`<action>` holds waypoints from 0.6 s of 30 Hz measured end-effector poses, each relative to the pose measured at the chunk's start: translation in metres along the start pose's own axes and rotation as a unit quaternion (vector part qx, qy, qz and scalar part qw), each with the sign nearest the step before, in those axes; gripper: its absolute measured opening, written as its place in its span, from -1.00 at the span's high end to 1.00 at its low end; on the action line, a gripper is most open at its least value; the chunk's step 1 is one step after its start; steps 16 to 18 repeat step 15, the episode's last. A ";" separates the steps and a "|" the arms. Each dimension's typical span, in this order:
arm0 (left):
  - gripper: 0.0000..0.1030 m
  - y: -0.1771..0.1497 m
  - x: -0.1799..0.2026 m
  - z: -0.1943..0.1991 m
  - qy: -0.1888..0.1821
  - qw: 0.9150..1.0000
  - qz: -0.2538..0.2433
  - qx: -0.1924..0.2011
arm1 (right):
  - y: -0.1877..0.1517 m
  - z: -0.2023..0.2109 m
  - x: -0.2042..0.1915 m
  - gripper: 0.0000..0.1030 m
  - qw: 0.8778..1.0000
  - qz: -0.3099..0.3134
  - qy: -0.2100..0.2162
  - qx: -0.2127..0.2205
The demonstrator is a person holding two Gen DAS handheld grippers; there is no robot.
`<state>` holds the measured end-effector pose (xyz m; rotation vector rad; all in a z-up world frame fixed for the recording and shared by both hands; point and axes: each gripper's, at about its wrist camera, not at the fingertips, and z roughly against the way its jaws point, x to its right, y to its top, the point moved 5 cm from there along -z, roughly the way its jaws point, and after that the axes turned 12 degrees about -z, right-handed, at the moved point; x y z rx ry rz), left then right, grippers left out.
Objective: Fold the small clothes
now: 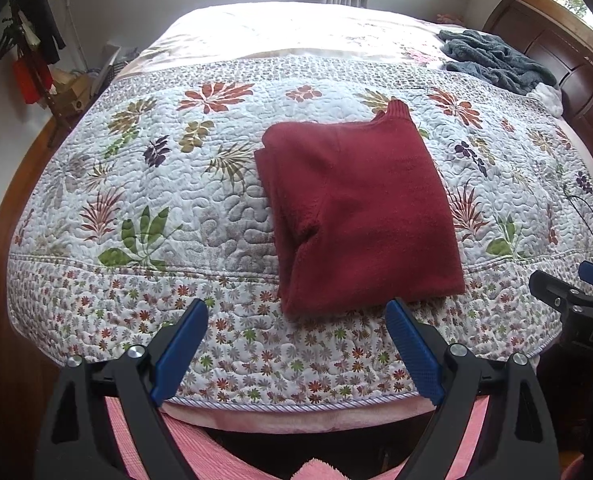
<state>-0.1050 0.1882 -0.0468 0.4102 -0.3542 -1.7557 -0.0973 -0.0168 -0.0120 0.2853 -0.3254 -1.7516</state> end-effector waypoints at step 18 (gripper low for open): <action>-0.76 0.001 0.000 0.001 0.001 1.000 0.002 -0.001 | 0.000 -0.001 0.001 -0.90 1.000 -0.001 -0.004 -0.004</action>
